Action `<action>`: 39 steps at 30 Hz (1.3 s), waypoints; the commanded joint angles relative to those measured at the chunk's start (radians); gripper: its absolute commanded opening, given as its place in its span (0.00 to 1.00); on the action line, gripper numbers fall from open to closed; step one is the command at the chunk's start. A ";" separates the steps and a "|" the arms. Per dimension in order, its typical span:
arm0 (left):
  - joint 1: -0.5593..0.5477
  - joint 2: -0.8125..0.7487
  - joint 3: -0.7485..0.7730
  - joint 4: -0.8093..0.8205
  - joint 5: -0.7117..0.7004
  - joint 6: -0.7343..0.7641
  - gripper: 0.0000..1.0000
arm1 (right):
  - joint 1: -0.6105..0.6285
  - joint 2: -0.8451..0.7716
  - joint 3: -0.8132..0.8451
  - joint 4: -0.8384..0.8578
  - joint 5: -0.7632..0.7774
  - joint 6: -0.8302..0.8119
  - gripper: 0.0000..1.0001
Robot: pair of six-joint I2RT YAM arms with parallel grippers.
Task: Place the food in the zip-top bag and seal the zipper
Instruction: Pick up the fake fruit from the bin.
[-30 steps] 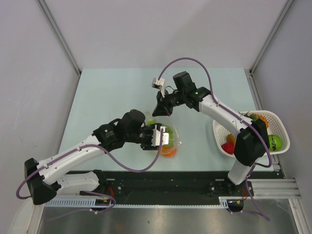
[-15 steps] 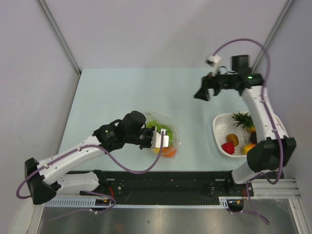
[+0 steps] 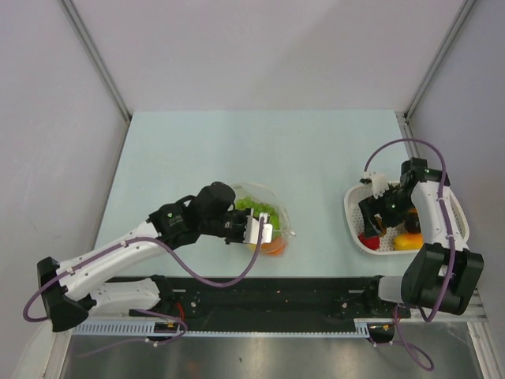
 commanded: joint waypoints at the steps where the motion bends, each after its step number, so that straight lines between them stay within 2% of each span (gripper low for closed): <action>1: -0.008 -0.029 0.019 0.006 0.024 0.022 0.00 | -0.005 0.004 -0.069 0.083 0.116 0.018 0.78; 3: -0.008 -0.032 0.019 0.007 0.020 0.022 0.00 | -0.003 0.018 -0.089 0.126 0.140 0.038 0.75; 12: -0.010 -0.028 0.016 0.013 0.010 0.021 0.00 | 0.001 0.134 -0.115 0.225 0.145 0.086 0.71; 22: -0.008 -0.022 0.014 0.013 0.001 0.022 0.00 | 0.050 0.170 -0.158 0.291 0.151 0.119 0.68; 31: -0.010 -0.016 0.007 0.026 -0.003 0.019 0.00 | 0.021 0.203 -0.118 0.196 0.191 0.072 0.80; 33: -0.008 -0.014 0.004 0.027 -0.003 0.019 0.00 | 0.017 0.200 -0.118 0.183 0.191 0.063 0.76; 35: -0.008 -0.017 0.002 0.029 -0.003 0.021 0.00 | 0.009 0.196 -0.109 0.177 0.194 0.060 0.68; 37: -0.008 -0.020 -0.001 0.029 -0.007 0.024 0.00 | 0.001 0.199 -0.078 0.169 0.194 0.060 0.67; 39: -0.008 -0.020 -0.003 0.030 -0.009 0.025 0.00 | -0.003 0.210 -0.054 0.149 0.206 0.063 0.77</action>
